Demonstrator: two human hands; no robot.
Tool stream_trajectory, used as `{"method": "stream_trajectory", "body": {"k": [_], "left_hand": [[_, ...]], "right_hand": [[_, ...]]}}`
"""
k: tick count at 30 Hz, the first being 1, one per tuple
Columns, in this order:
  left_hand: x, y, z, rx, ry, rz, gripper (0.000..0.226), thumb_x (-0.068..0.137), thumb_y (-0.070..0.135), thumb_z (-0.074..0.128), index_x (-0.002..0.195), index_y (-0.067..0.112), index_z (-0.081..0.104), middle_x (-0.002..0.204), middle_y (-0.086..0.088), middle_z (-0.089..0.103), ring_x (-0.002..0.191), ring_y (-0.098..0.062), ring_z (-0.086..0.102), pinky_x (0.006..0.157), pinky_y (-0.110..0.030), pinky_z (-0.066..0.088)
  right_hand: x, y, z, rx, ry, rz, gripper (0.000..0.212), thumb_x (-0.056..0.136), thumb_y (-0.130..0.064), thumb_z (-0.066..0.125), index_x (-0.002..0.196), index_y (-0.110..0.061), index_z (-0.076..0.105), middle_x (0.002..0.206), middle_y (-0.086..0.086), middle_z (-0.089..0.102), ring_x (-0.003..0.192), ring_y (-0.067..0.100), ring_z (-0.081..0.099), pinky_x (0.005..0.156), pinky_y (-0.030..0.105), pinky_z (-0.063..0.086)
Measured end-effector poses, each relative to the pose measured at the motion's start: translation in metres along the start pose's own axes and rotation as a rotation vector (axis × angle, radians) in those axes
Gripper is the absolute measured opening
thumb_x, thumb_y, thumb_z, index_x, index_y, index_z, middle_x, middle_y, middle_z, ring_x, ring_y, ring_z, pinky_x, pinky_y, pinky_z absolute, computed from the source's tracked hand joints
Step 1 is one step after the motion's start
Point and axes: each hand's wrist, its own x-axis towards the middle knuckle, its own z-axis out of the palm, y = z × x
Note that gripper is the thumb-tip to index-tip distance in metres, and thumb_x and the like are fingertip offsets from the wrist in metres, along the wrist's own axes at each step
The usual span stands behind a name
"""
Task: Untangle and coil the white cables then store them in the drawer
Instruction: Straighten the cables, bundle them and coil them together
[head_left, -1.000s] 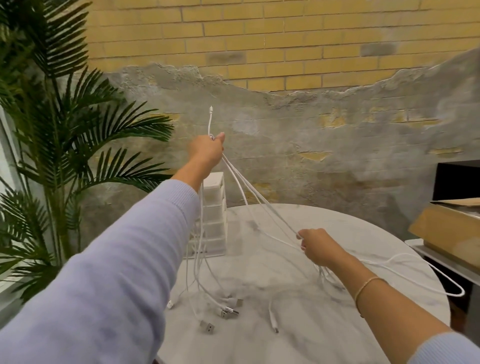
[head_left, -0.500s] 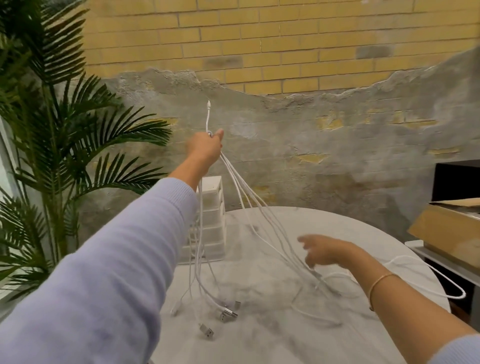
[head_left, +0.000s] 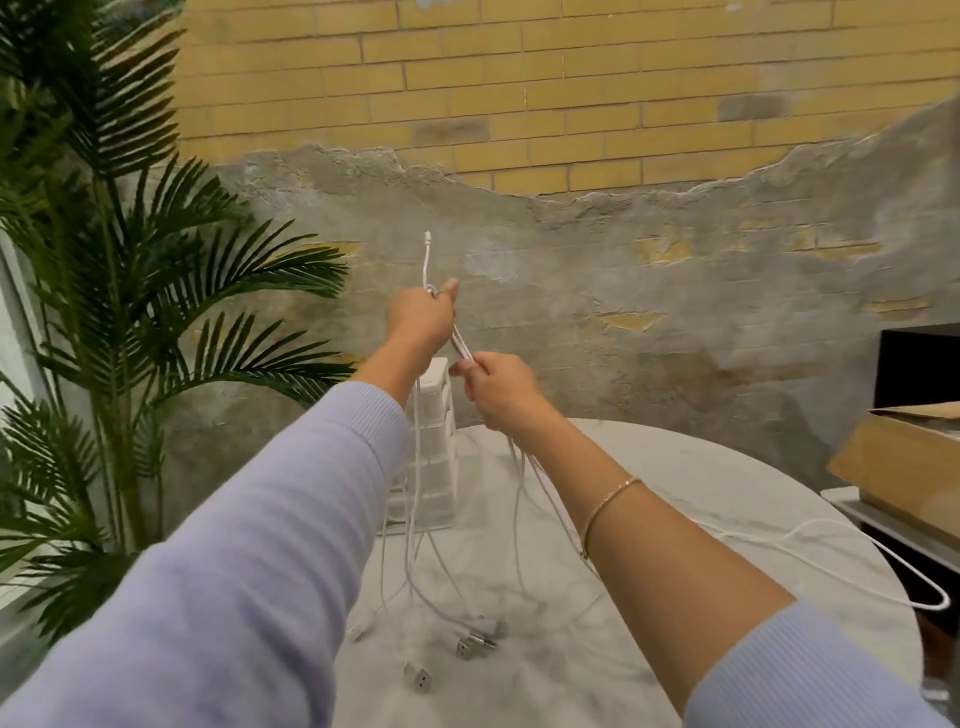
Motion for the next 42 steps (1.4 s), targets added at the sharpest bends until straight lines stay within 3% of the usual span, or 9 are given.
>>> {"method": "stream_trajectory", "body": {"k": [4,9,15,22,27,31,37,40,42], "left_hand": [[-0.001,-0.002,0.003,0.020,-0.011,-0.010,0.046,0.099,0.040,0.041,0.106,0.002,0.065,0.110,-0.014,0.065,0.079,-0.020,0.050,0.071,-0.031,0.041],[0.004,-0.002,0.006,-0.008,0.009,-0.029,0.051,0.098,0.044,0.039,0.109,0.001,0.064,0.112,-0.014,0.064,0.102,-0.029,0.059,0.078,-0.031,0.042],[0.005,-0.008,0.000,-0.023,0.004,-0.065,0.050,0.098,0.043,0.041,0.114,0.001,0.061,0.098,-0.010,0.058,0.068,-0.016,0.047,0.050,-0.024,0.034],[0.008,-0.011,-0.014,-0.073,0.044,-0.130,0.047,0.098,0.042,0.041,0.116,0.002,0.059,0.077,-0.001,0.050,0.057,-0.009,0.041,0.046,-0.021,0.031],[0.004,-0.011,-0.001,-0.090,0.020,-0.136,0.048,0.098,0.043,0.042,0.111,0.001,0.061,0.070,0.002,0.045,0.057,-0.009,0.041,0.047,-0.021,0.033],[0.005,-0.012,0.003,-0.076,0.004,-0.130,0.049,0.097,0.044,0.041,0.112,0.001,0.061,0.080,-0.003,0.054,0.056,-0.009,0.040,0.048,-0.020,0.034],[0.010,-0.018,0.002,-0.061,0.028,-0.124,0.049,0.098,0.044,0.040,0.109,0.003,0.063,0.089,-0.004,0.053,0.058,-0.010,0.041,0.053,-0.023,0.037],[0.009,-0.017,0.001,-0.080,0.031,-0.124,0.045,0.097,0.044,0.041,0.105,0.005,0.063,0.076,0.000,0.050,0.058,-0.011,0.041,0.053,-0.023,0.037],[0.008,-0.015,0.003,-0.095,0.030,-0.120,0.043,0.097,0.043,0.042,0.103,0.006,0.063,0.070,0.002,0.046,0.057,-0.010,0.041,0.050,-0.021,0.036]], "right_hand": [[-0.018,-0.003,-0.006,-0.169,0.078,-0.111,0.042,0.103,-0.027,0.032,0.098,-0.005,0.068,0.094,0.009,0.065,0.094,0.024,0.056,0.076,0.030,0.030],[-0.035,0.004,-0.011,-0.185,0.119,-0.163,0.047,0.103,-0.034,0.028,0.073,-0.012,0.057,0.063,-0.008,0.050,0.077,0.017,0.049,0.063,0.026,0.020],[-0.048,0.049,-0.030,-0.237,-0.091,-0.076,0.037,0.103,-0.026,0.030,0.106,-0.008,0.063,0.066,-0.014,0.040,0.081,0.016,0.042,0.067,0.025,0.025],[-0.057,0.139,-0.053,-0.417,-0.095,0.216,0.038,0.102,-0.025,0.034,0.064,-0.022,0.034,0.069,0.000,0.048,0.079,0.024,0.046,0.065,0.029,0.030],[-0.054,0.161,-0.068,-0.512,-0.052,0.364,0.044,0.101,-0.041,0.027,0.096,-0.015,0.062,0.103,0.008,0.062,0.100,0.029,0.054,0.080,0.035,0.041],[-0.052,0.172,-0.078,-0.565,0.061,0.528,0.067,0.093,-0.064,0.021,0.096,-0.014,0.065,0.102,0.008,0.064,0.092,0.027,0.055,0.075,0.034,0.040],[-0.047,0.172,-0.087,-0.575,0.035,0.647,0.054,0.100,-0.046,0.019,0.131,-0.013,0.049,0.130,0.013,0.053,0.115,0.032,0.052,0.091,0.038,0.043],[-0.041,0.173,-0.094,-0.549,0.043,0.725,0.058,0.099,-0.051,0.020,0.121,-0.010,0.055,0.120,0.015,0.058,0.103,0.031,0.057,0.087,0.037,0.045],[-0.032,0.169,-0.094,-0.441,0.028,0.768,0.055,0.099,-0.049,0.023,0.096,-0.006,0.058,0.088,0.014,0.057,0.071,0.026,0.056,0.071,0.033,0.049]]}}
